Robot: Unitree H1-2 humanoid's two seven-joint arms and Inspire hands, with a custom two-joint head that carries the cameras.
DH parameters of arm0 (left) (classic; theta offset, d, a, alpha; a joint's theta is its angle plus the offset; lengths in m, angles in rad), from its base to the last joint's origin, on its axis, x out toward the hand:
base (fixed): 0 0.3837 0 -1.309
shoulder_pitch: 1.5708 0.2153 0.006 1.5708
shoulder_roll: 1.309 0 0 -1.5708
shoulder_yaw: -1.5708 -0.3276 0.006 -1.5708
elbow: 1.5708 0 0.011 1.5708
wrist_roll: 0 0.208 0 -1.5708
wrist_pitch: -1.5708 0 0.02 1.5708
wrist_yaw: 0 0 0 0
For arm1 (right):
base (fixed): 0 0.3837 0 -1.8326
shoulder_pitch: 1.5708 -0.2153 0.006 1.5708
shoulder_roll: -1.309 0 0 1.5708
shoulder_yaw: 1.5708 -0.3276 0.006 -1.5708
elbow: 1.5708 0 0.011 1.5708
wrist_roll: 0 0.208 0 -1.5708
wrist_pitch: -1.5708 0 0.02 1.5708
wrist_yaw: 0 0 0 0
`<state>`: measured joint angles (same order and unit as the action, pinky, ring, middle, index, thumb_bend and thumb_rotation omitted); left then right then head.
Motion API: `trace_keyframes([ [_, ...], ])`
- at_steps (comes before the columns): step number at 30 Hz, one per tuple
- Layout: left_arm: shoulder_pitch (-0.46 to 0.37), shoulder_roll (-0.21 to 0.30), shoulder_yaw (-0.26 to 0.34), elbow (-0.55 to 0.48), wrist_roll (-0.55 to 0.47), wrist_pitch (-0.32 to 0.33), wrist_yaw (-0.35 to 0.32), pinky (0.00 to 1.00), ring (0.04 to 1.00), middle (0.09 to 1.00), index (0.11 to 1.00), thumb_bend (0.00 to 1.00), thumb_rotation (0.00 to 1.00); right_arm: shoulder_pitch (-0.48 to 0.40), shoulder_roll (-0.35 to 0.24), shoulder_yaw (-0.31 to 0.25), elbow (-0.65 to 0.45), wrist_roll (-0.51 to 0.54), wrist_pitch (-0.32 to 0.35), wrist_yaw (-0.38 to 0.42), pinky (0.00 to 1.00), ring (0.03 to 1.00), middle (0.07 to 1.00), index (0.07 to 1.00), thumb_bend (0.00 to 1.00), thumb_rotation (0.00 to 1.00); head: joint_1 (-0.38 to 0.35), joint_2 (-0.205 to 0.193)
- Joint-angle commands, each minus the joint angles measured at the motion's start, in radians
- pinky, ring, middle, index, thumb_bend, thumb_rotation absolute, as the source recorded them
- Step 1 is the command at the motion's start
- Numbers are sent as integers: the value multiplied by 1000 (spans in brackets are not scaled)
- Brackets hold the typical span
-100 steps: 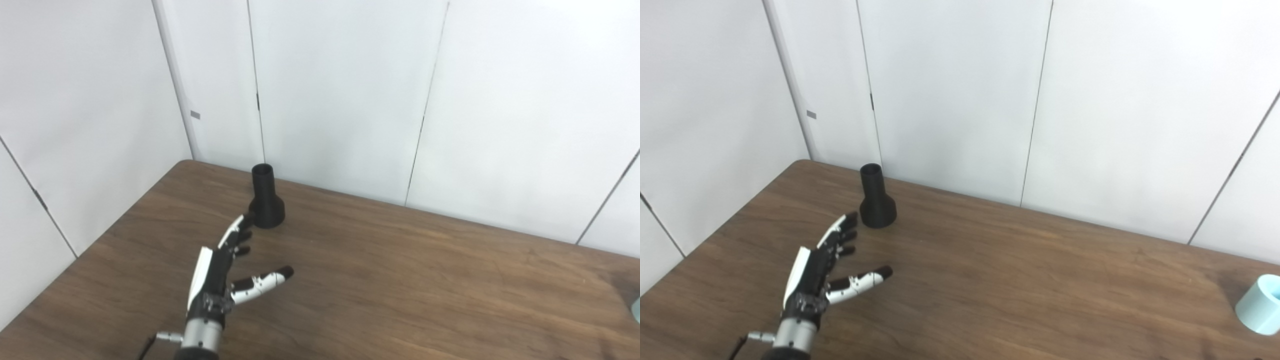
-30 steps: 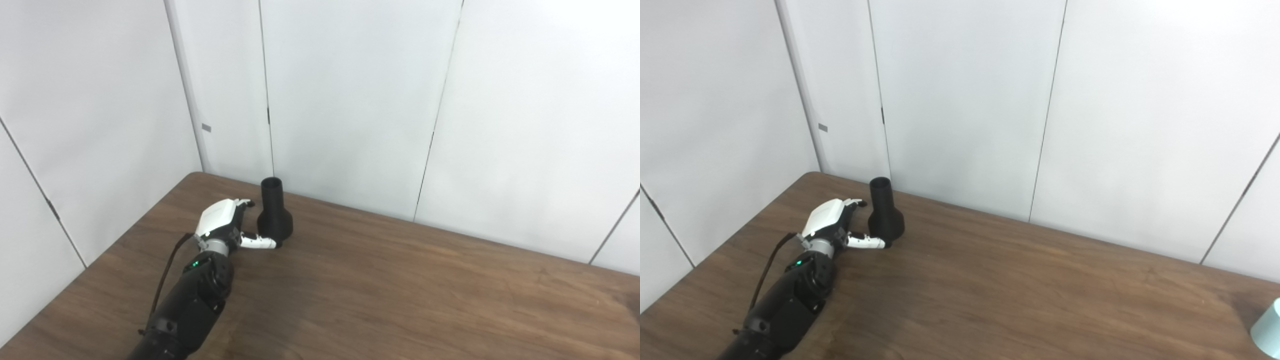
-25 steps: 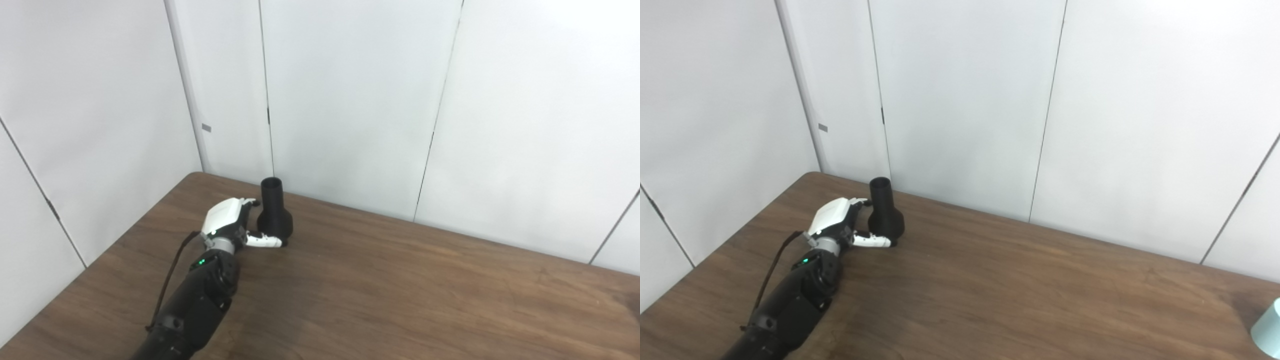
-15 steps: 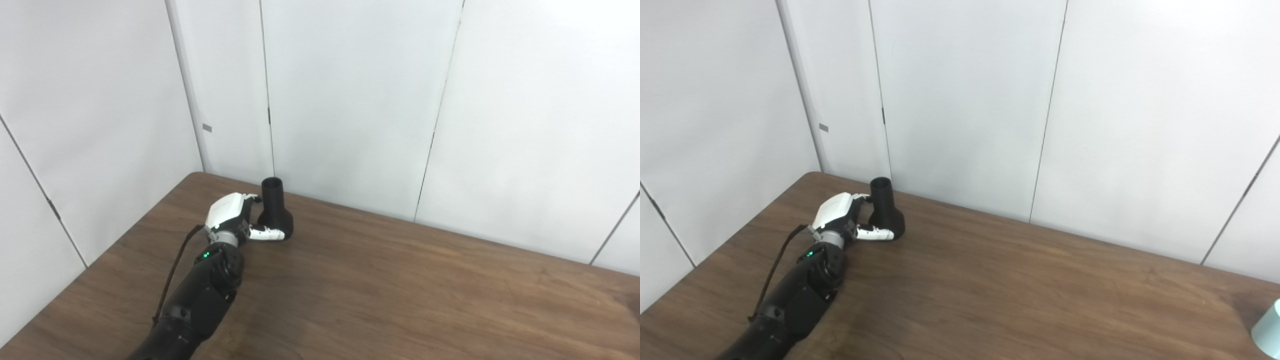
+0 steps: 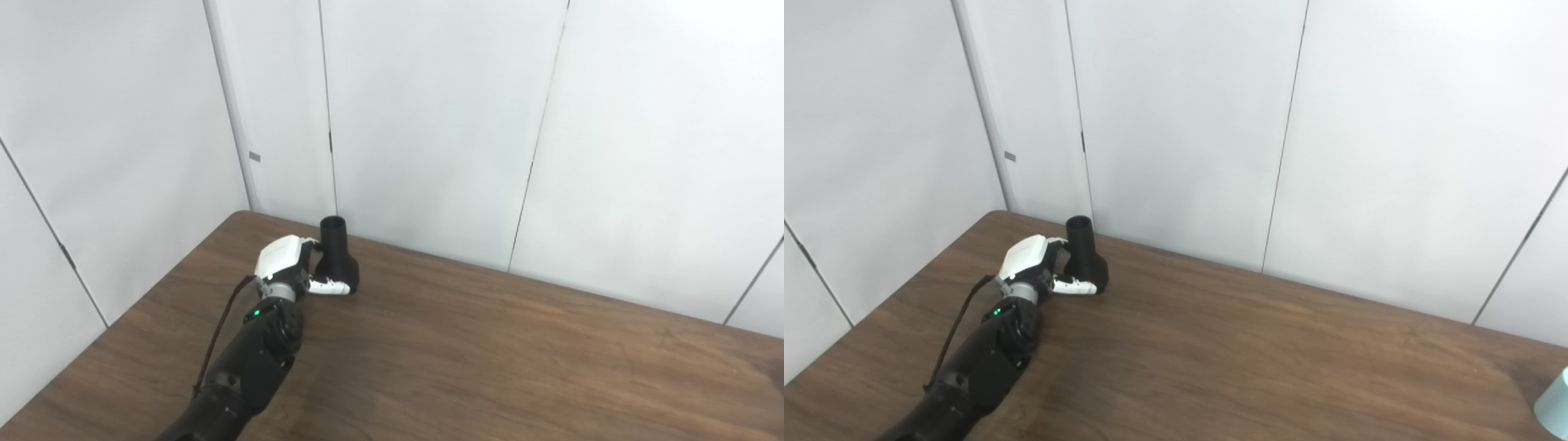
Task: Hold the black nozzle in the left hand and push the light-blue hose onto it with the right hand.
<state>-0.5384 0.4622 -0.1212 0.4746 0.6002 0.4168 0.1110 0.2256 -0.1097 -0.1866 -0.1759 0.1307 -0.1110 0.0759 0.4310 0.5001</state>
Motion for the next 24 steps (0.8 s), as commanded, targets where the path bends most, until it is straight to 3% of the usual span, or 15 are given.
trace_keyframes([
  [1,-29,15,-14,0,-3,5,-30,812,969,960,774,1000,420,37,-4,7,10,-10,-19,-2,771,878,898,918,429,906,-3,1],
  [13,-36,20,-50,3,4,29,-50,782,948,937,716,1000,464,40,0,9,-4,-38,-15,-9,770,870,891,915,429,911,-9,6],
  [24,-32,24,-62,2,-5,15,-49,762,921,892,667,960,405,42,-2,10,-6,-49,-21,-13,748,859,886,912,437,903,-11,10],
])
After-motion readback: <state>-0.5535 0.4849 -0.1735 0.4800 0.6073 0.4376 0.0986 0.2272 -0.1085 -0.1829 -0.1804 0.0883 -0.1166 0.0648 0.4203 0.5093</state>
